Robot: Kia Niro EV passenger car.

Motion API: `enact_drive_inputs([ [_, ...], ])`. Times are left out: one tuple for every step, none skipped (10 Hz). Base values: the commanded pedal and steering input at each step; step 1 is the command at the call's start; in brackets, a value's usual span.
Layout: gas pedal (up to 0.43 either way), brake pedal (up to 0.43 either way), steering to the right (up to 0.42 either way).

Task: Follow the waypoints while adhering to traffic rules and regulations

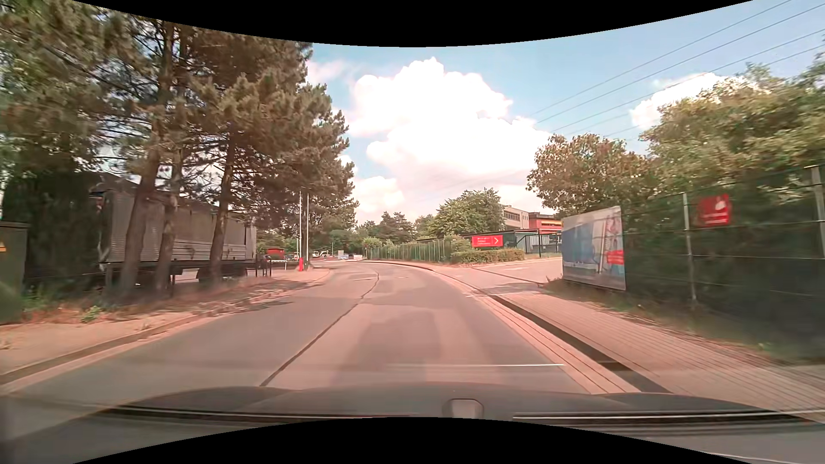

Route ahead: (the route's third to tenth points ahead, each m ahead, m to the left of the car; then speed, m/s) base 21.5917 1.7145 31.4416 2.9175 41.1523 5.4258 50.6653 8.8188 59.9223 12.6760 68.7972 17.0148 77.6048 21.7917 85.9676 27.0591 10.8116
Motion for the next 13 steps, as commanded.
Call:
enact_drive_inputs([
  [0.13,0.0,-0.018],
  [0.13,0.0,-0.018],
  [0.13,0.0,-0.018],
  [0.13,0.0,-0.019],
  [0.13,0.0,-0.021],
  [0.13,0.0,-0.024],
  [0.13,0.0,-0.028],
  [0.13,0.0,-0.03],
  [0.13,0.0,-0.03],
  [0.13,0.0,-0.03],
  [0.13,0.0,-0.031],
  [0.13,0.0,-0.031],
  [0.13,0.0,-0.031],
])
